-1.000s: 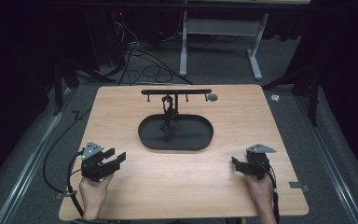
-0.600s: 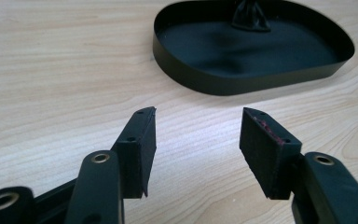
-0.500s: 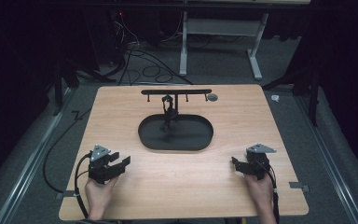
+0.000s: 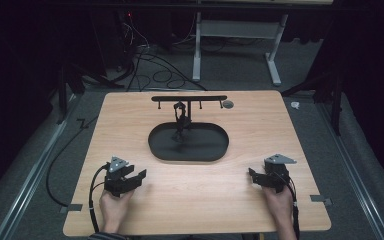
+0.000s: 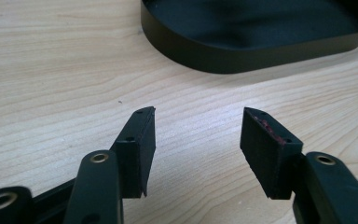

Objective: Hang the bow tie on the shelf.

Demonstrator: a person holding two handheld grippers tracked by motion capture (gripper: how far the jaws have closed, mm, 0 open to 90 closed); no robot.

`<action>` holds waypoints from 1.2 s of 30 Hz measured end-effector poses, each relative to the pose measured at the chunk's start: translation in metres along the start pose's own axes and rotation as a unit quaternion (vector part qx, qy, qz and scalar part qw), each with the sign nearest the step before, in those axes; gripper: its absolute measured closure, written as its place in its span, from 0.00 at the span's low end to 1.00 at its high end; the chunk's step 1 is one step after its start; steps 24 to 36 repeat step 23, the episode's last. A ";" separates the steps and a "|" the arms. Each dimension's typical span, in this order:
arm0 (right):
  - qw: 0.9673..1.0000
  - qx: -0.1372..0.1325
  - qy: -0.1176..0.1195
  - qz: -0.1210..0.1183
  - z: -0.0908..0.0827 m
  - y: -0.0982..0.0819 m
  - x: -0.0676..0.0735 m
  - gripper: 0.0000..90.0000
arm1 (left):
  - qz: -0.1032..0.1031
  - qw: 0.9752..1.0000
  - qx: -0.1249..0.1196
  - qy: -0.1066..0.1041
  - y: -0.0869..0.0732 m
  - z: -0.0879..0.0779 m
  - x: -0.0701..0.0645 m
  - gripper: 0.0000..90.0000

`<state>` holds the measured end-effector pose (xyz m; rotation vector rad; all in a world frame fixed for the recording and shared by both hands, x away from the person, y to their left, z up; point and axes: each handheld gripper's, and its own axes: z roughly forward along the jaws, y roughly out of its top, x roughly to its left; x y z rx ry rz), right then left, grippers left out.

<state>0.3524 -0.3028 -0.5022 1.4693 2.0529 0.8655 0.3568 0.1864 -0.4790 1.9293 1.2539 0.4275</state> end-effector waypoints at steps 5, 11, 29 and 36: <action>1.000 0.000 0.000 0.000 0.000 0.000 0.000 0.33 | 0.012 1.000 0.002 0.008 -0.002 0.008 -0.003 0.50; 1.000 0.000 0.000 0.001 0.000 0.000 0.000 0.33 | 0.012 1.000 0.010 0.016 -0.009 0.019 -0.003 0.49; 1.000 0.000 0.000 0.001 0.000 0.000 0.000 0.33 | 0.035 0.998 0.008 0.046 -0.017 0.026 -0.008 0.44; 1.000 0.000 0.000 0.001 0.000 0.000 0.000 0.33 | 0.035 0.998 0.008 0.046 -0.017 0.026 -0.008 0.44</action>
